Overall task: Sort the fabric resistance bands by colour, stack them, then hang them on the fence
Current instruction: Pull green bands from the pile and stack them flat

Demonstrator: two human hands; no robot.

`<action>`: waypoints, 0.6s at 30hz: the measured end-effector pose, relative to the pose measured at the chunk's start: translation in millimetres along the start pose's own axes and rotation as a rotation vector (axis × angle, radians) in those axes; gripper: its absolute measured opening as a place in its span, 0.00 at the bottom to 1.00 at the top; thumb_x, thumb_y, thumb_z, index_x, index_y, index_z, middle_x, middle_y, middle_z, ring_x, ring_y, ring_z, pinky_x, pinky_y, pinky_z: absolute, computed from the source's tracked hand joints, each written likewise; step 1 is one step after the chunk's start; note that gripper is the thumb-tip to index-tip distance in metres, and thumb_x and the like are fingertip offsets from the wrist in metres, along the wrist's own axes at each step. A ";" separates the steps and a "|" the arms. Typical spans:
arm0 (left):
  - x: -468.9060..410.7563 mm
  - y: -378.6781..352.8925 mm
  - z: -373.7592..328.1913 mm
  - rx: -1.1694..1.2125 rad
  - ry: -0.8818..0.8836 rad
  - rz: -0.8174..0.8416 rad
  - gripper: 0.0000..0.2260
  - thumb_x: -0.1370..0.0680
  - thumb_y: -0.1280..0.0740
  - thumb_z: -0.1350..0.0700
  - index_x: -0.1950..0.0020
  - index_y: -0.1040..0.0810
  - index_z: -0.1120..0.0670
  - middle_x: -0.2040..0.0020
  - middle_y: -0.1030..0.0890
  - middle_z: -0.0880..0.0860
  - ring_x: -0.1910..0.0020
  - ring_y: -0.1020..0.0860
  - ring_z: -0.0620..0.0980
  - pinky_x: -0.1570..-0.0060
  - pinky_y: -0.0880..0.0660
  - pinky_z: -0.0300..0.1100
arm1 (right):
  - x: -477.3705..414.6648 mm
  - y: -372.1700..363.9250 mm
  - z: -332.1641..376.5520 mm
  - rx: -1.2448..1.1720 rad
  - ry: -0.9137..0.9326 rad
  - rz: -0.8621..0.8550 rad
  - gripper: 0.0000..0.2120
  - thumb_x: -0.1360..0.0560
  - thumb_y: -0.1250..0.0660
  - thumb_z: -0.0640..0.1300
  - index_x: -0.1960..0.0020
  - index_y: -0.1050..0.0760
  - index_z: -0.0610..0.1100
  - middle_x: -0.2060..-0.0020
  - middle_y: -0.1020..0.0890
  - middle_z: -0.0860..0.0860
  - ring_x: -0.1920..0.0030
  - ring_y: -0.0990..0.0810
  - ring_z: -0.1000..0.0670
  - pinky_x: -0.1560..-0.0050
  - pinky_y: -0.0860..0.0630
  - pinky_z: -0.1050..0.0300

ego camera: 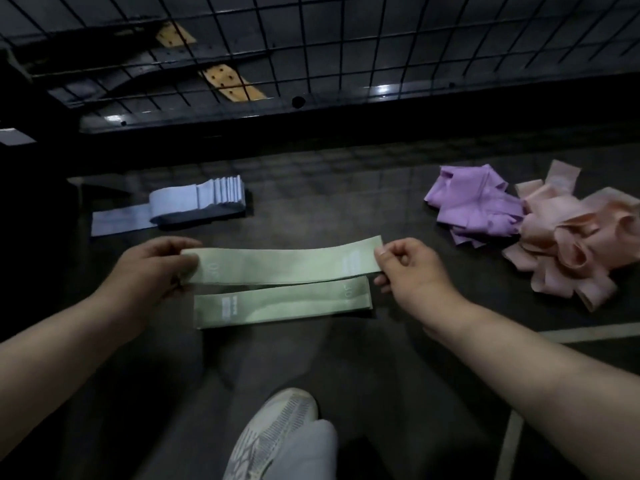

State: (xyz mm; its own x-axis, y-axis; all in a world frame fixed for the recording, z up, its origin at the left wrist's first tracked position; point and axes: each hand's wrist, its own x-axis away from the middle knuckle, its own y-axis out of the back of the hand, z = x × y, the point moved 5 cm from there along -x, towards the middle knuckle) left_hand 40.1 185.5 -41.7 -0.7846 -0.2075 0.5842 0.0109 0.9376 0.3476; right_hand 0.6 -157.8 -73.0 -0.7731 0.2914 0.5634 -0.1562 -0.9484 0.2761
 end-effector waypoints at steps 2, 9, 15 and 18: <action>-1.2 -6.0 -16.5 0.089 -0.075 -0.004 0.07 0.23 0.32 0.63 0.48 0.20 0.53 0.53 0.20 0.56 0.59 0.22 0.51 0.66 0.25 0.40 | -6.5 -4.0 6.7 -0.012 0.000 -0.012 0.09 0.20 0.35 0.42 0.59 0.29 0.45 0.67 0.23 0.48 0.69 0.21 0.50 0.61 0.24 0.51; 4.6 -74.9 -66.7 0.270 -0.316 0.135 0.07 0.23 0.31 0.63 0.50 0.16 0.52 0.57 0.16 0.49 0.57 0.20 0.44 0.56 0.24 0.36 | -29.9 -17.5 22.7 0.217 -0.049 0.002 0.09 0.22 0.32 0.47 0.45 0.26 0.44 0.50 0.21 0.47 0.52 0.19 0.48 0.52 0.24 0.55; 6.2 -120.1 -84.2 0.204 -0.436 0.349 0.11 0.24 0.30 0.60 0.44 0.18 0.51 0.56 0.16 0.49 0.55 0.19 0.42 0.54 0.24 0.35 | -22.1 -36.6 78.7 0.419 0.419 0.210 0.26 0.30 0.34 0.66 0.33 0.30 0.62 0.37 0.24 0.60 0.34 0.27 0.50 0.32 0.30 0.45; 1.1 -121.0 -85.2 0.333 -0.405 0.352 0.15 0.24 0.31 0.63 0.37 0.23 0.56 0.59 0.20 0.52 0.59 0.21 0.44 0.56 0.23 0.36 | -18.5 -40.5 94.0 0.504 0.497 0.250 0.13 0.29 0.38 0.68 0.47 0.25 0.66 0.51 0.19 0.62 0.39 0.24 0.48 0.38 0.25 0.45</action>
State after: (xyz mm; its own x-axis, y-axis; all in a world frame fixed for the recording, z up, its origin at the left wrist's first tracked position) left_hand 90.7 48.0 -20.6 -0.9424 0.1898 0.2756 0.1683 0.9807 -0.0998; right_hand 79.0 -113.0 -21.4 -0.9538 -0.1294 0.2711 0.2685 -0.7719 0.5763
